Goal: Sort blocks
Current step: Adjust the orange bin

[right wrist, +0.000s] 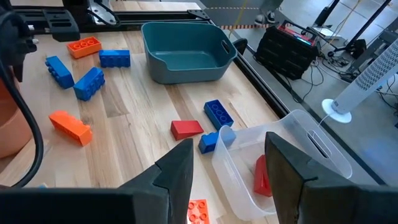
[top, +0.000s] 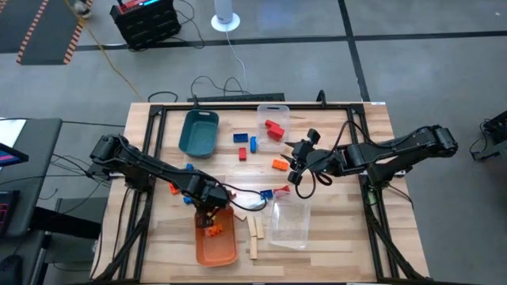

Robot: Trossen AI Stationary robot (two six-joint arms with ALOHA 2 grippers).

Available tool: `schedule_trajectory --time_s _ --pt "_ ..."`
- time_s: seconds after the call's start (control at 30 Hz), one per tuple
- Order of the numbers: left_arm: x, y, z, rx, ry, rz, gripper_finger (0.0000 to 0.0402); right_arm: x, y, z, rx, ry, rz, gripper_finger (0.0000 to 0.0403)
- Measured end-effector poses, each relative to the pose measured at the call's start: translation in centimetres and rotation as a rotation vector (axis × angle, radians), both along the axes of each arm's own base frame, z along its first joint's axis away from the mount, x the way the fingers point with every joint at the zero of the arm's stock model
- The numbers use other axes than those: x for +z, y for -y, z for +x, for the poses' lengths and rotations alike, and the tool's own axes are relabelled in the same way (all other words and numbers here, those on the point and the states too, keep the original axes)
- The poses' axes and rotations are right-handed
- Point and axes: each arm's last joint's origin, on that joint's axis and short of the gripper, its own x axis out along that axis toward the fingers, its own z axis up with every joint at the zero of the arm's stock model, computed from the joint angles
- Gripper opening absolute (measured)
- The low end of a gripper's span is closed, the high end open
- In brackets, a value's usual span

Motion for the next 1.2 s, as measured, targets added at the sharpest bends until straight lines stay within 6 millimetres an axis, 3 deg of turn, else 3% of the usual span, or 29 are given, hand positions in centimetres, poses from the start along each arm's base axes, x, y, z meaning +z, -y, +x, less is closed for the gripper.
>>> schedule_trajectory --time_s 0.27,0.63,0.93,1.2 --pt "0.0 0.0 -0.03 -0.083 0.002 0.005 0.007 0.0 0.0 0.0 0.0 0.0 0.0 0.0175" --pt "-0.01 -0.02 -0.1 -0.226 0.009 0.033 0.0007 0.0 0.0 0.0 0.0 0.0 0.0 0.0175" --pt "-0.01 -0.07 -0.22 -0.217 -0.003 0.041 0.0008 -0.01 -0.01 -0.01 0.001 -0.001 0.0 0.0175" --pt "0.02 -0.01 -0.24 -0.157 -0.013 0.012 0.0053 -0.01 0.0 0.0 0.0 -0.001 0.0 0.0175"
